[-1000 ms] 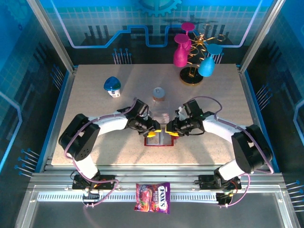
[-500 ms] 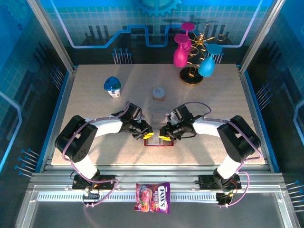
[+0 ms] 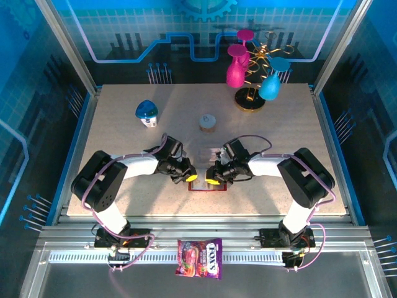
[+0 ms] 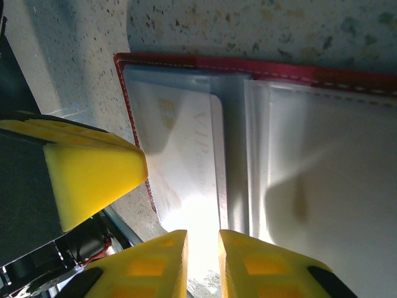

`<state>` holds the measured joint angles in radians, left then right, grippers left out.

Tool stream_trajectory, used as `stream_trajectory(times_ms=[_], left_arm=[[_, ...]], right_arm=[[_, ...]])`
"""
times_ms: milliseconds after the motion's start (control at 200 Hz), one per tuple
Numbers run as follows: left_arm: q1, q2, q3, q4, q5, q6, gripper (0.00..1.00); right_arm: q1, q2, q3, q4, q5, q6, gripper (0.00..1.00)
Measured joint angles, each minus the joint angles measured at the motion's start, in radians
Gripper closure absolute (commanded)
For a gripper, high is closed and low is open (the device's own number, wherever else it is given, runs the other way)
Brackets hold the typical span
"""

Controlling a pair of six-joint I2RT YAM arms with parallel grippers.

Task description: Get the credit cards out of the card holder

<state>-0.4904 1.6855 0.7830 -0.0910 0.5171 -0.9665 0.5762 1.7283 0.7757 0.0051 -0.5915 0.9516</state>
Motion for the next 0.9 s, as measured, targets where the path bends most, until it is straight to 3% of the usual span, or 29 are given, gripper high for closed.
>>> stream_trajectory(times_ms=[901], left_arm=[[0.003,0.000,-0.006,-0.006,0.000,0.005,0.91]], right_arm=[[0.001,0.045,0.018,0.041,-0.005,0.017,0.78]])
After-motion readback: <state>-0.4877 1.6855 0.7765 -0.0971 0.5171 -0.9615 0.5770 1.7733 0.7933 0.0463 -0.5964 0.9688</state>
